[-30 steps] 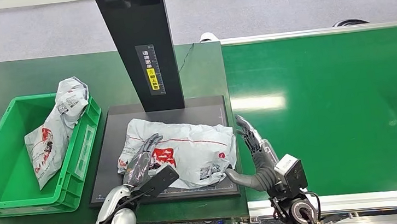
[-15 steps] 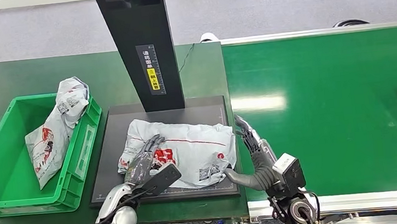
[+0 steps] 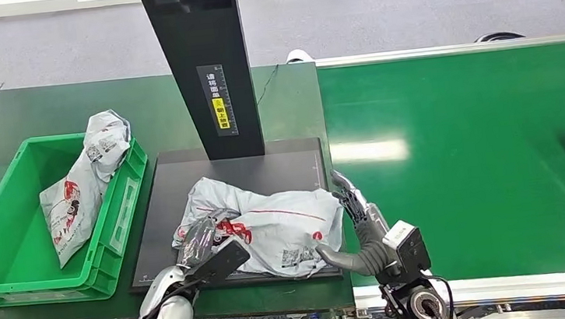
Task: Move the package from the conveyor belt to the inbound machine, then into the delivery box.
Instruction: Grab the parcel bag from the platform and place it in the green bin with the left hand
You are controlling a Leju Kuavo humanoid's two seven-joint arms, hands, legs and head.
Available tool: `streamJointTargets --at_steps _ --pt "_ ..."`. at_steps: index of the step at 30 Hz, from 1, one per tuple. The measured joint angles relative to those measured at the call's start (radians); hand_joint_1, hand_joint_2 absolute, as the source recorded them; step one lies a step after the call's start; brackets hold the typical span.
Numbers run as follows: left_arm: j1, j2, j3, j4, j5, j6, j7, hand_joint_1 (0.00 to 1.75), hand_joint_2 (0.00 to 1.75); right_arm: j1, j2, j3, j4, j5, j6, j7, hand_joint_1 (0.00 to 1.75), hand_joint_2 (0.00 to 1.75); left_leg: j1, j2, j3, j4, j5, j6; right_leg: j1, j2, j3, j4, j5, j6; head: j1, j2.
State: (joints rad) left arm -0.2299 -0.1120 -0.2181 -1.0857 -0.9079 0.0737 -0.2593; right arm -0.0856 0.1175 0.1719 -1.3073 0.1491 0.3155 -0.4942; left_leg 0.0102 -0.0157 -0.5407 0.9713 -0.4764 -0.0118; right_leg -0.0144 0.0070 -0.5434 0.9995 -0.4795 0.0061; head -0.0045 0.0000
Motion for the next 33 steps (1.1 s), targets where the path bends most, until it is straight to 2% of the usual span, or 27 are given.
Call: streamJointTargets --at_steps 8,13,23,26,30,33 --pt "0.054 0.001 0.000 -0.092 0.036 0.039 -0.054 1.75 1.75 0.004 0.000 -0.009 -0.005 -0.011 0.005 0.003 0.00 1.75 0.000 0.000 -0.007 0.000 0.000 0.000 0.000 0.001 -0.008 0.000 0.000 0.000 0.000 0.000" --pt "0.070 0.001 -0.004 -0.146 0.081 0.114 -0.165 1.75 1.75 0.004 0.000 -0.015 -0.005 -0.021 0.005 0.010 0.00 1.75 0.000 0.000 -0.009 0.000 0.000 0.000 0.000 0.001 -0.010 0.000 0.000 0.000 0.000 0.000" --pt "0.129 0.007 -0.018 -0.346 0.160 0.304 -0.308 1.75 1.75 0.006 -0.003 -0.023 -0.016 -0.043 0.001 0.014 0.00 1.75 0.000 0.000 -0.011 0.000 0.000 0.000 0.000 0.001 -0.012 0.000 0.000 0.000 0.000 0.000" --pt "0.147 0.009 -0.018 -0.392 0.119 0.426 -0.347 1.75 1.75 0.010 -0.004 -0.023 -0.019 -0.047 -0.003 0.016 0.00 1.75 0.000 0.000 -0.011 0.000 0.000 0.000 0.000 0.001 -0.012 0.000 0.000 0.000 0.000 0.000" --pt "0.163 0.010 -0.002 -0.436 0.058 0.580 -0.352 1.75 1.75 0.014 -0.005 -0.023 -0.022 -0.050 -0.006 0.017 0.00 1.75 0.000 0.000 -0.012 0.000 0.000 0.000 0.000 0.001 -0.012 0.000 0.000 0.000 0.000 0.000" --pt "0.164 0.007 0.040 -0.457 0.067 0.607 -0.345 1.75 1.75 0.022 -0.005 -0.023 -0.029 -0.051 -0.012 0.019 0.00 1.75 0.000 0.000 -0.012 0.000 0.000 0.000 0.000 0.001 -0.012 0.000 0.000 0.000 0.000 0.000"
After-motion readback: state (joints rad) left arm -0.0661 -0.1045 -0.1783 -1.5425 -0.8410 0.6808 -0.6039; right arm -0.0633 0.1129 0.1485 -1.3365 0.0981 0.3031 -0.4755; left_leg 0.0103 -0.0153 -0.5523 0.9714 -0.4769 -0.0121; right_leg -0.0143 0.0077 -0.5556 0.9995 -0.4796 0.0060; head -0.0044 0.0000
